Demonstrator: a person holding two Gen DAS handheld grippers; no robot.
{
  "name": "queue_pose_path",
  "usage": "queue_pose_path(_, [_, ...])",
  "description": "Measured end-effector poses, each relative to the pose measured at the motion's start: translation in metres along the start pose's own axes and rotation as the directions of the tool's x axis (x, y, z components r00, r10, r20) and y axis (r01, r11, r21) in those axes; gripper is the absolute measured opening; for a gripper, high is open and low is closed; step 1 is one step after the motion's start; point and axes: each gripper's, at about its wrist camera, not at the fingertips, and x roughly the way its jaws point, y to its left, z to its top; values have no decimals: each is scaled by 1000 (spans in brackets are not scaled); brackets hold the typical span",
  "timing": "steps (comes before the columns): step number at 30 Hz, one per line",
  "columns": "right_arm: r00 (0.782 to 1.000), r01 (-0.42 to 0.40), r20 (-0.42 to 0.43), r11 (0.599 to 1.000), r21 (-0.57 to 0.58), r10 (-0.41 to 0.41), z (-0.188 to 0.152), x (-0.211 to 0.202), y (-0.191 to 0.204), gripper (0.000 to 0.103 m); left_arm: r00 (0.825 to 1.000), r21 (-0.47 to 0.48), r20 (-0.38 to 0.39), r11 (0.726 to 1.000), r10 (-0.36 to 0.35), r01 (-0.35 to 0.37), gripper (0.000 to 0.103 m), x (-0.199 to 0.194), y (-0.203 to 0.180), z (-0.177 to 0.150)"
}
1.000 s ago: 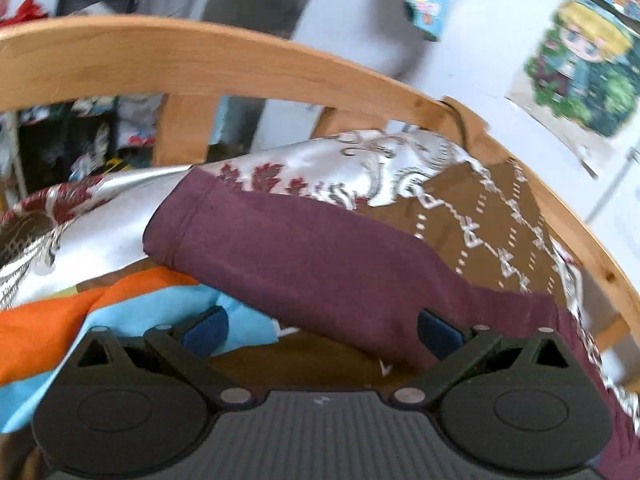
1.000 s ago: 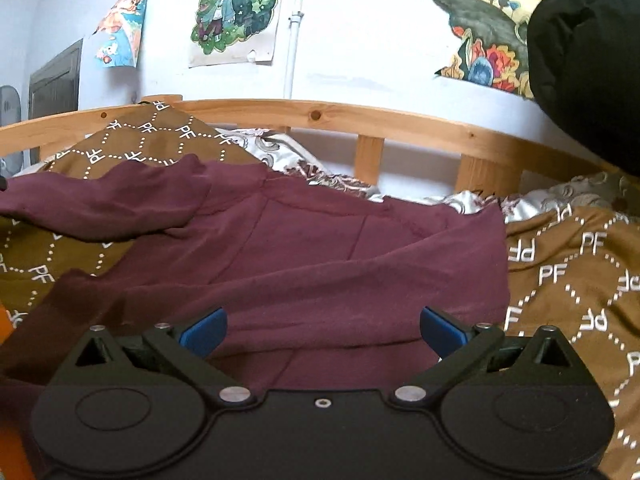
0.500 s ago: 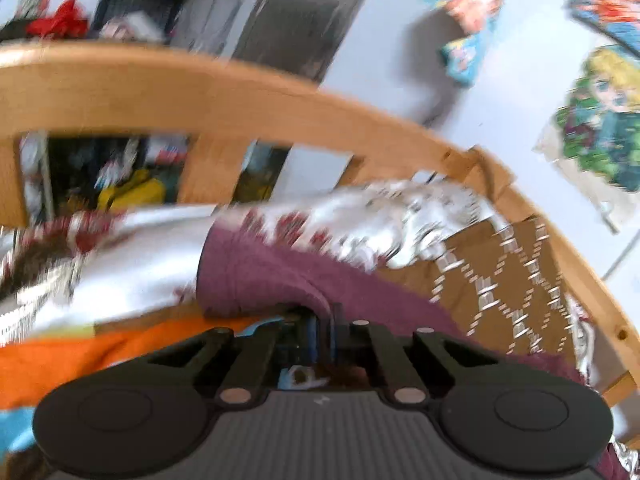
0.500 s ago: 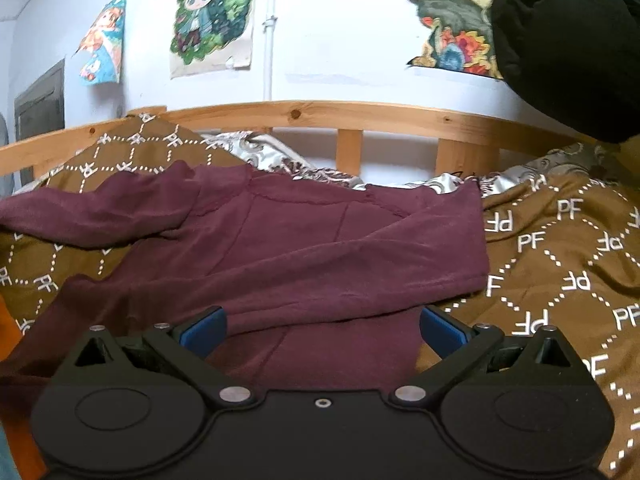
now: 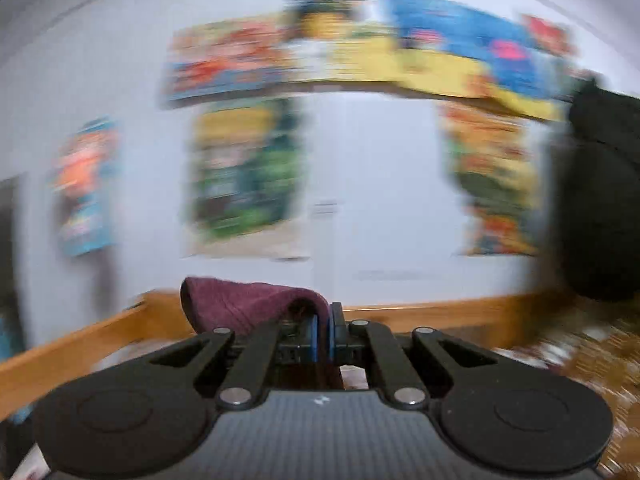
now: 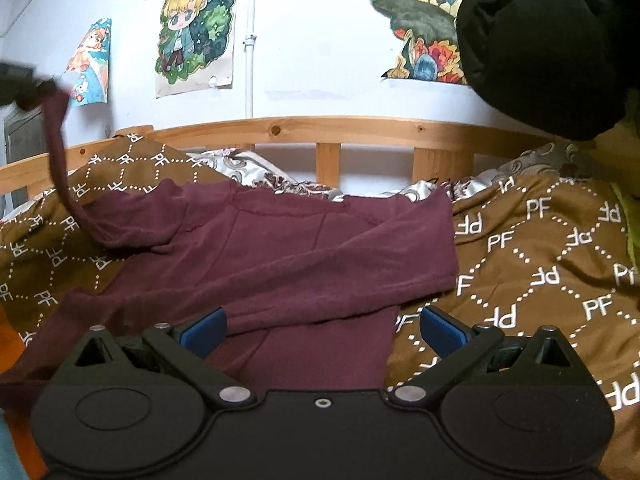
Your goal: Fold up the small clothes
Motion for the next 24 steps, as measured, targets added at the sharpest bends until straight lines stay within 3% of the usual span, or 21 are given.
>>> queue_pose_path(2, [1000, 19, 2, 1000, 0, -19, 2, -4, -4, 102, 991, 36, -26, 990, -132, 133, 4, 10, -27, -2])
queue_pose_path(4, [999, 48, -5, 999, 0, -48, 3, -8, -9, 102, 971, 64, -57, 970, -231, 235, 4, 19, -53, -12])
queue_pose_path(9, [993, 113, -47, 994, 10, -113, -1, -16, -26, 102, 891, 83, -181, 896, -417, 436, 5, 37, -103, -47])
queue_pose_path(12, [987, 148, -65, 989, 16, -147, -3, -19, -34, 102, 841, 67, -265, 861, -471, 504, 5, 46, -120, -72])
queue_pose_path(20, [981, 178, -93, 981, 74, -171, -11, -11, -44, 102, 763, -4, -410, 838, -500, 546, 7, 50, -133, -116])
queue_pose_path(22, [982, 172, -95, 982, 81, -164, -12, -8, -45, 102, 744, -37, -434, 835, -509, 549, 20, 50, -128, -119])
queue_pose_path(24, [983, 167, -95, 983, 83, -159, -14, -7, -44, 102, 726, -75, -441, 828, -528, 556, 63, 45, -122, -120])
